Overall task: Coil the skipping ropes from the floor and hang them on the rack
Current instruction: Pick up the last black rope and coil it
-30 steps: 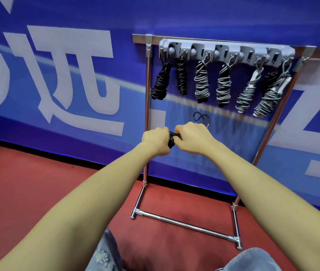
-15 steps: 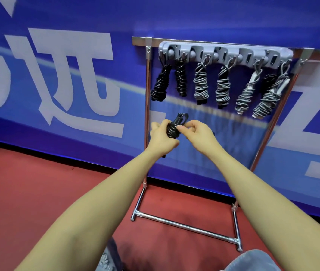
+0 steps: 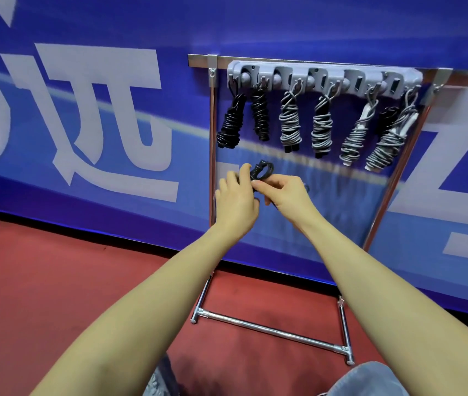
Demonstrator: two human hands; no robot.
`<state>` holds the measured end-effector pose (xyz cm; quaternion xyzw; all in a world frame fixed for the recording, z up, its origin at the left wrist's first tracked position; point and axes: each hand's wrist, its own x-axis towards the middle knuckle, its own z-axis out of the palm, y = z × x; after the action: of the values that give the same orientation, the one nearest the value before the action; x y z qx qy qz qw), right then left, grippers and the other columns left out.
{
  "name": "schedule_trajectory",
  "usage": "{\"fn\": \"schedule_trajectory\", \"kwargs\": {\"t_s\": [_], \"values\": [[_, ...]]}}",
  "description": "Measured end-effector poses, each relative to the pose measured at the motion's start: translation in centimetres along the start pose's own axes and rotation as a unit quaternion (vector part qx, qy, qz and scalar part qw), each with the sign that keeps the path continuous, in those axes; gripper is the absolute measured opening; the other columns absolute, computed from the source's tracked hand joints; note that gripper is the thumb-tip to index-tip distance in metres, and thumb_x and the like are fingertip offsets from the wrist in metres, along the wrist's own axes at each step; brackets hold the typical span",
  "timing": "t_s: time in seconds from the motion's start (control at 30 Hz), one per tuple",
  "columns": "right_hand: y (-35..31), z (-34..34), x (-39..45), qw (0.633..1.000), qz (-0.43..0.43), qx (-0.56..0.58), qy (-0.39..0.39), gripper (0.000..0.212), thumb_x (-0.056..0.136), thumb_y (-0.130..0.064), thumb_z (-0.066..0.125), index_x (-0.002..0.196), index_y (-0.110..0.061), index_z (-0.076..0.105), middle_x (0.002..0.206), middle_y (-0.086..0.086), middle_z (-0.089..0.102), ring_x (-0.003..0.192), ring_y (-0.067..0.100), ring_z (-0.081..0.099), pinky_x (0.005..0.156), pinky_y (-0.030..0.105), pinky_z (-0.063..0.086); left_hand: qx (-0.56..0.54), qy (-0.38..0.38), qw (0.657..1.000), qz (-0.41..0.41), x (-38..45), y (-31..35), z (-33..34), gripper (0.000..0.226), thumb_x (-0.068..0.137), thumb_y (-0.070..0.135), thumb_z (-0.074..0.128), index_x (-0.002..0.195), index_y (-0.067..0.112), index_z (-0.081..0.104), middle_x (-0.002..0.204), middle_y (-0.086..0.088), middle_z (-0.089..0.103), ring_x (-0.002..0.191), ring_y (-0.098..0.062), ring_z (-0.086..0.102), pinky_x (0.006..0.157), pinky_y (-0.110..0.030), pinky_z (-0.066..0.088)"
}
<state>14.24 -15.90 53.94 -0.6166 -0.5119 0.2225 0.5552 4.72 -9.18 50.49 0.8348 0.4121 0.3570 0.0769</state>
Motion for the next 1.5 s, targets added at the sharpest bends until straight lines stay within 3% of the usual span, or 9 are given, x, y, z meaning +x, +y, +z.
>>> {"fn": "schedule_trajectory", "kwargs": {"t_s": [0.23,0.4,0.57,0.67,0.9,1.07,1.27,1.37,1.5], "values": [[1.0,-0.9,-0.4,0.997,0.003,-0.065,-0.045,0.015,0.094,-0.009,0.056,0.095,-0.002,0.069,0.068,-0.002,0.058,0.045,-0.002,0.047,0.052,0.009,0.035,-0.131,-0.032,0.991,-0.025,0.7,-1.6,-0.6,0.025,0.077,0.002,0.056,0.093,0.016,0.042,0.078,0.002,0.053,0.073,-0.027,0.052,0.056,-0.036,0.045],[0.4,-1.3,-0.3,0.998,0.019,-0.023,-0.048,0.015,0.092,-0.018,0.061,0.087,-0.031,0.068,0.062,-0.001,0.054,0.051,0.01,0.037,0.05,0.018,0.032,-0.332,-0.116,0.93,-0.103,-0.1,-0.4,-1.0,0.043,0.076,0.001,0.061,0.101,0.015,0.03,0.087,-0.002,0.05,0.06,-0.023,0.052,0.052,-0.033,0.048],[0.5,-1.3,-0.1,1.0,0.029,0.009,0.004,0.009,0.088,-0.018,0.066,0.082,-0.021,0.072,0.06,0.003,0.053,0.051,0.013,0.035,0.048,0.018,0.031,-0.233,-0.094,0.965,-0.076,0.6,-0.3,-0.8,0.047,0.074,0.02,0.073,0.096,0.016,0.031,0.105,-0.009,0.044,0.092,-0.033,0.055,0.067,-0.048,0.054],[0.7,-1.1,0.1,0.997,0.041,0.039,0.044,0.009,0.086,-0.016,0.069,0.08,-0.01,0.071,0.055,0.002,0.05,0.047,0.009,0.037,0.047,0.017,0.033,-0.11,-0.052,0.992,-0.021,0.4,0.1,-0.6,0.054,0.082,0.021,0.068,0.127,0.012,0.038,0.12,-0.01,0.052,0.106,-0.032,0.052,0.078,-0.045,0.049],[-0.2,-0.4,-0.4,1.0,0.005,-0.005,-0.009,0.02,0.09,-0.009,0.063,0.078,-0.025,0.068,0.088,0.034,0.061,0.071,0.018,0.047,0.06,0.019,0.037,0.057,-0.015,0.998,-0.026,-0.2,0.1,-0.3,0.059,0.087,0.017,0.057,0.139,0.016,0.029,0.11,-0.011,0.044,0.096,-0.031,0.049,0.067,-0.041,0.049],[0.5,-0.8,0.3,0.99,-0.02,-0.125,-0.061,0.014,0.094,-0.018,0.057,0.094,-0.014,0.07,0.064,-0.006,0.059,0.051,0.001,0.044,0.055,0.017,0.034,-0.07,-0.03,0.995,-0.065,0.5,-0.7,-0.9,0.048,0.076,0.01,0.057,0.117,0.023,0.037,0.098,-0.002,0.054,0.087,-0.028,0.055,0.065,-0.042,0.051],[2.0,-0.5,0.6,0.992,-0.015,-0.127,0.021,0.023,0.094,-0.036,0.055,0.104,-0.018,0.066,0.089,-0.003,0.066,0.087,0.013,0.056,0.083,0.03,0.044,-0.186,-0.058,0.977,-0.09,0.7,-0.1,-1.3,0.049,0.068,0.02,0.066,0.112,0.024,0.045,0.108,-0.003,0.034,0.101,-0.023,0.037,0.088,-0.036,0.043],[1.2,-0.7,0.0,1.0,0.007,-0.027,-0.012,0.017,0.096,-0.029,0.055,0.102,-0.025,0.07,0.077,0.004,0.064,0.064,0.01,0.051,0.066,0.025,0.041,-0.261,-0.101,0.956,-0.085,0.5,0.0,-1.6,0.057,0.07,0.018,0.069,0.119,0.022,0.041,0.109,-0.002,0.033,0.089,-0.021,0.049,0.074,-0.036,0.053],[0.9,-0.7,-0.1,0.999,0.018,0.041,0.014,0.016,0.092,-0.021,0.061,0.082,-0.027,0.071,0.087,0.008,0.072,0.078,0.016,0.063,0.068,0.015,0.045,-0.212,-0.044,0.974,-0.059,0.3,-0.2,-1.8,0.074,0.073,0.024,0.077,0.134,0.018,0.035,0.114,0.001,0.043,0.091,-0.014,0.056,0.068,-0.026,0.049]]}}
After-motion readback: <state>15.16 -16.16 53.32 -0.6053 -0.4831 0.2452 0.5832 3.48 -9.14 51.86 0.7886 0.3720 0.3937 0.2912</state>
